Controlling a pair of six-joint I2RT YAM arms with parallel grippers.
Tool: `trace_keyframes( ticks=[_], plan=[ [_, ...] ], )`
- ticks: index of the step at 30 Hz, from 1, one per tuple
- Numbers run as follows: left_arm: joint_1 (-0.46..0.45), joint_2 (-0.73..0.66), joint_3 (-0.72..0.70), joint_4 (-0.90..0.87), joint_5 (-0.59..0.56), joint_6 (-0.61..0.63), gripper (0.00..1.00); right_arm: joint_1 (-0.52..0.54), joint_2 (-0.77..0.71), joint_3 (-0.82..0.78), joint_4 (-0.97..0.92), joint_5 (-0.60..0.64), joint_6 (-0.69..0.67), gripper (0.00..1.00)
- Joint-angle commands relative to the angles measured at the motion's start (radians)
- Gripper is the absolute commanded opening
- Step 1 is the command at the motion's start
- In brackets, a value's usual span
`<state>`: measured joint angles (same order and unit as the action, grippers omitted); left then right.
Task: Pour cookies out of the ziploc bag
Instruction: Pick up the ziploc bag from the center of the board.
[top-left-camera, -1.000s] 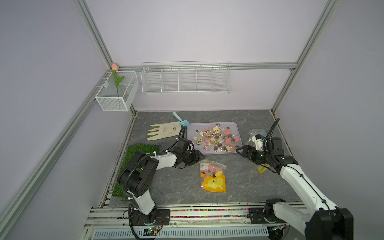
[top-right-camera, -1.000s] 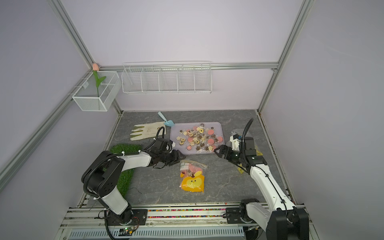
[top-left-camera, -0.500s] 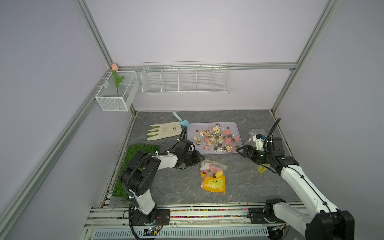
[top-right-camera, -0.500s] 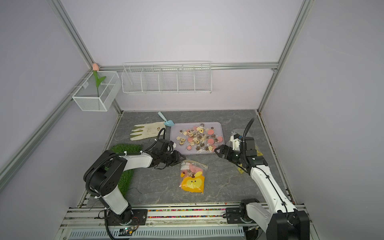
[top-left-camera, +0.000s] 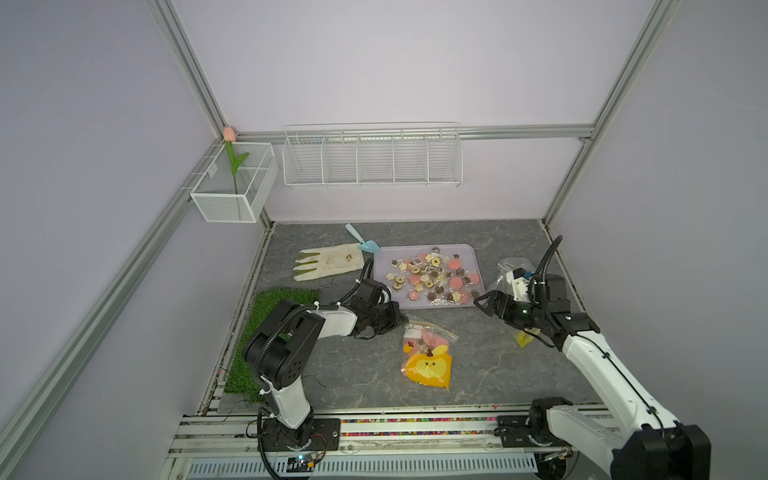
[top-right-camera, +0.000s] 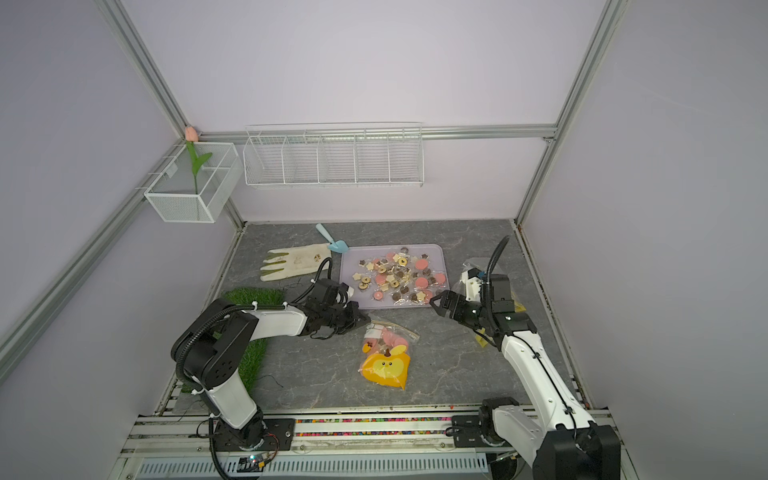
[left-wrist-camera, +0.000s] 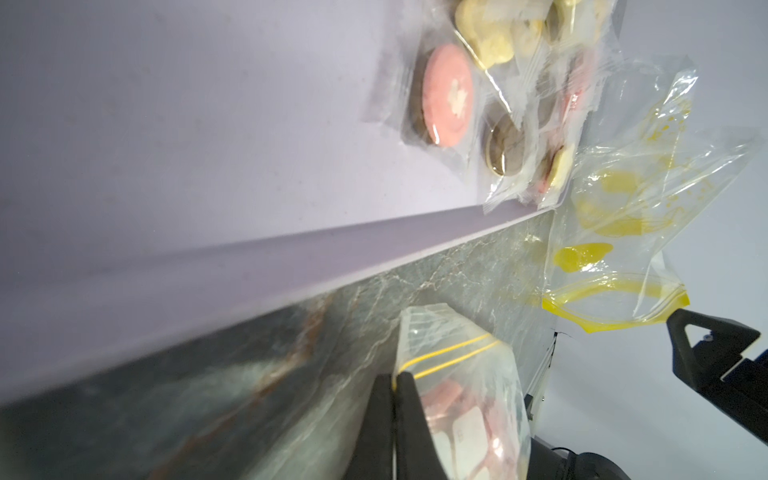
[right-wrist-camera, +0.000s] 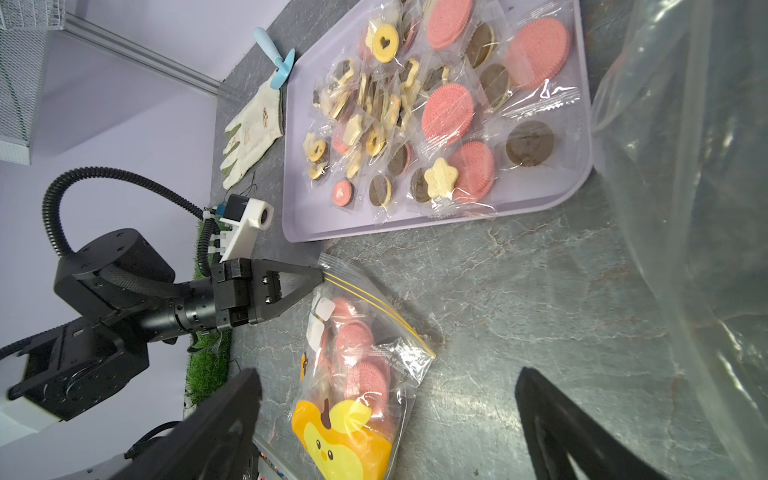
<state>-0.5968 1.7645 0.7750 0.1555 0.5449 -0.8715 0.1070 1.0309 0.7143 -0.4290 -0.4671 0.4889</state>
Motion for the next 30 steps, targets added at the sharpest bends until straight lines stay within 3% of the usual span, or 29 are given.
trace_keyframes(
  ticks=[1,10,20,30],
  plan=[
    [-0.006,-0.023,0.009,0.020,0.011,-0.003,0.01,0.003,-0.003,0.006,-0.005,0.006,-0.024,0.98],
    [-0.012,-0.077,0.043,-0.015,0.045,0.030,0.00,0.003,-0.004,-0.006,0.020,0.014,-0.030,0.98],
    [-0.020,-0.160,0.095,-0.074,0.110,0.104,0.00,0.031,-0.026,-0.079,0.173,-0.077,-0.042,0.98],
    [-0.058,-0.272,0.236,-0.308,0.154,0.332,0.00,0.159,-0.032,-0.144,0.333,-0.077,-0.082,0.94]
  ],
)
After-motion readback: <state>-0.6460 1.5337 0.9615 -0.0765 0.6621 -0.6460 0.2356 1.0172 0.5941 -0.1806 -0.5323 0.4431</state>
